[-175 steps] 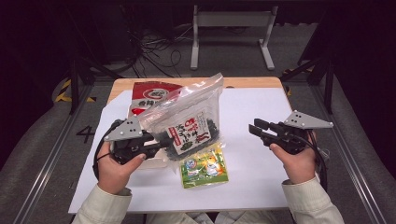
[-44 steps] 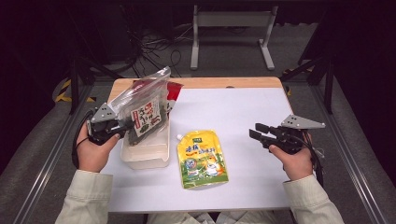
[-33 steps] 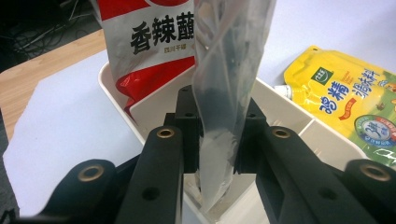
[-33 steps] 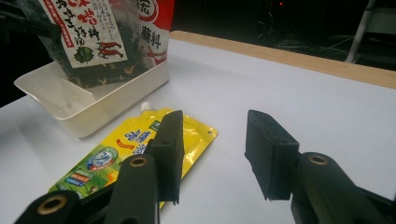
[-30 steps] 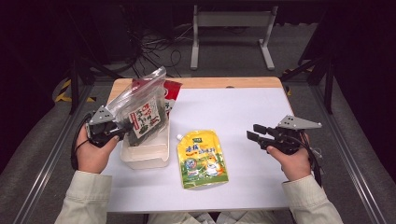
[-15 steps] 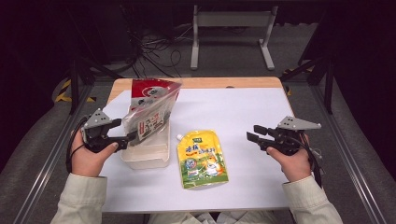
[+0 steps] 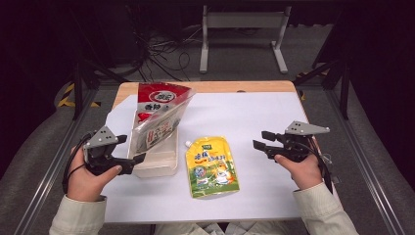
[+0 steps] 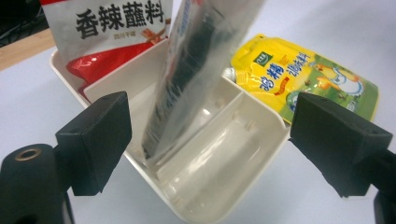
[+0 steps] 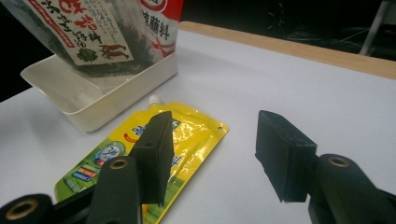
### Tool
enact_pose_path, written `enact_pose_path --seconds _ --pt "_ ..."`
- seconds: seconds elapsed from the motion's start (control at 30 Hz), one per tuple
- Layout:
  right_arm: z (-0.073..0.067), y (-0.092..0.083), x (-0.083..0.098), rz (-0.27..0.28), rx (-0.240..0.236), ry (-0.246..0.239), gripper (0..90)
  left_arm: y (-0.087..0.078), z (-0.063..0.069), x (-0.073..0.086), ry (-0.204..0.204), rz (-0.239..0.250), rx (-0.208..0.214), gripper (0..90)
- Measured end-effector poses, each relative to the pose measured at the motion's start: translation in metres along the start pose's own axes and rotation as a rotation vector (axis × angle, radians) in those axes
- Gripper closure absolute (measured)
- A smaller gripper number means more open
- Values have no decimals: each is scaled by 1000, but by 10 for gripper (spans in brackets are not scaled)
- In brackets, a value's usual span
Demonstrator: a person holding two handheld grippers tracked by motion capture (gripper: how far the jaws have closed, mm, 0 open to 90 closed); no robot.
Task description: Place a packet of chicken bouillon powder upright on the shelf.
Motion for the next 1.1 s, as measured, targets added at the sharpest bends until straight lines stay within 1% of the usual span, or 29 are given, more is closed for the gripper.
enact_pose_path --seconds 0.03,0.07,0.1,0.13,0.2,0.23,0.27,0.33,0.37,0.4,0.43,0.5,0.57,0.63,0.67,0.73,0.77,0.8,0.83,0.87,0.9,0.93,1.0,1.07,1.1 --pt "0 0 0 0 0 0 459 0 0 0 0 0 0 132" --pt "-2 3 -1 -20 -11 -5 446 -1 1 2 -4 -8 0 128" --pt "-2 4 -1 -28 -13 -9 437 -1 2 2 -4 -10 -1 119" --pt "-2 4 -1 -28 -13 -9 437 0 2 4 -15 -19 7 119" --pt "-5 10 -2 -58 -40 -10 412 0 4 9 -44 -48 43 121" --pt "-5 10 -2 -58 -40 -10 412 0 4 9 -44 -48 43 119" --pt "-6 14 -2 -70 -46 -17 391 0 6 12 -47 -55 52 111" --pt "-7 16 -2 -76 -51 -19 381 -1 7 14 -53 -57 50 98" --pt "-8 18 -2 -83 -58 -20 372 -2 7 16 -49 -60 47 98" --pt "-11 24 -2 -101 -73 -21 352 -3 7 17 -49 -61 45 88" --pt "-12 26 -1 -106 -79 -24 349 -3 7 22 -68 -62 44 85" --pt "-14 32 -2 -120 -94 -30 340 -4 6 26 -63 -70 36 79" --pt "-17 39 -2 -133 -109 -36 333 -5 6 31 -74 -74 34 78" --pt "-21 47 -2 -153 -120 -42 327 -6 7 38 -105 -74 57 78" --pt "-21 47 -2 -153 -120 -42 327 -6 7 38 -105 -74 57 82" --pt "-23 53 -1 -172 -129 -49 322 -7 7 43 -136 -67 106 83" --pt "-25 59 0 -186 -136 -40 319 -7 7 45 -135 -65 114 83" --pt "-26 62 1 -192 -142 -33 311 -6 7 49 -140 -67 115 83" --pt "-27 64 2 -200 -148 -28 300 -6 6 52 -138 -64 106 83" --pt "-28 68 4 -211 -151 -22 282 -6 5 53 -132 -58 96 83" --pt "-28 68 4 -211 -151 -22 282 -6 5 53 -132 -58 96 83" --pt "-29 70 5 -218 -151 -20 272 -6 5 55 -147 -57 105 83" --pt "-31 77 8 -235 -149 -20 248 -6 4 58 -152 -54 107 83" --pt "-32 81 10 -244 -149 -20 231 -6 2 60 -164 -47 124 84" --pt "-34 85 13 -251 -146 -17 207 -6 2 62 -172 -39 133 83"
Point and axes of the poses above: each handheld gripper's, and its own axes: y roughly forward along the jaws, x roughly out of its underside, z roughly to its right, the point moved 3 cm from there along y, roughly forward along the jaws, and after that the axes turned 13 degrees about -y, right-handed, at the moved point
